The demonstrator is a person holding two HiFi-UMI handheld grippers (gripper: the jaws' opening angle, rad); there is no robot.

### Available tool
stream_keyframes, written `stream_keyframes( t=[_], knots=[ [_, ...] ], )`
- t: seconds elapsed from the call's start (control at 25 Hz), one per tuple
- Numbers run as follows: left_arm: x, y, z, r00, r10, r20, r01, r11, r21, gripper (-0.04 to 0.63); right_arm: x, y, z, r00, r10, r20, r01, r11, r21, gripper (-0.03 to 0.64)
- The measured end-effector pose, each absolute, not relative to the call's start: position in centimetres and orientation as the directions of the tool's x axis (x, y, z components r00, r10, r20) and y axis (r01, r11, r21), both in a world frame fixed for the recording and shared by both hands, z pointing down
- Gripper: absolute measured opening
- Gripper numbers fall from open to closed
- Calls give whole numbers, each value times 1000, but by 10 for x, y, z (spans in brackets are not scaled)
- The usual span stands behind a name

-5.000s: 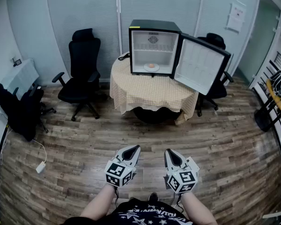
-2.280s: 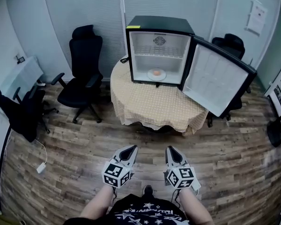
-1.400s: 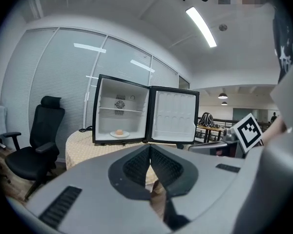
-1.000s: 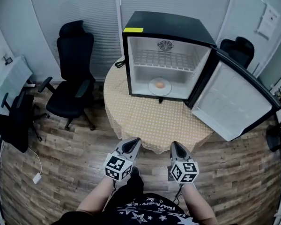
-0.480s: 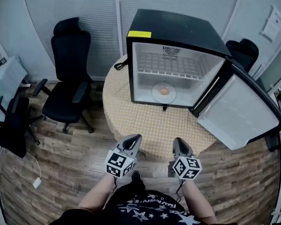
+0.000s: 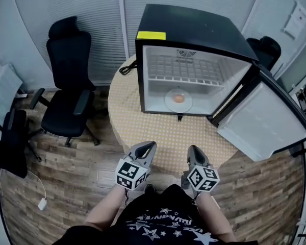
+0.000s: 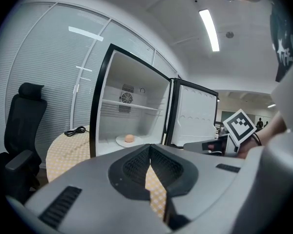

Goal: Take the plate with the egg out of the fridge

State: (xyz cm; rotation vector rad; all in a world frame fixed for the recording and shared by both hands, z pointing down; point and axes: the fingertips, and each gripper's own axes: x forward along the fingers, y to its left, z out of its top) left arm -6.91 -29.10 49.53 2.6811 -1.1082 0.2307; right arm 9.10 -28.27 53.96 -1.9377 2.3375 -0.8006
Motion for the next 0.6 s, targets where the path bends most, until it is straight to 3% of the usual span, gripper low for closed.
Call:
stream_keyframes(
  t=[0.48, 0.6],
  knots=[
    [-66, -336, 508, 652, -710, 267, -756, -637, 151, 8, 88, -356, 566, -369, -876, 310, -796, 126, -592, 40],
    [-61, -349, 515, 644, -709, 286, -762, -630, 154, 8, 88, -377, 578, -398, -857, 327, -760, 108, -641, 89]
  ],
)
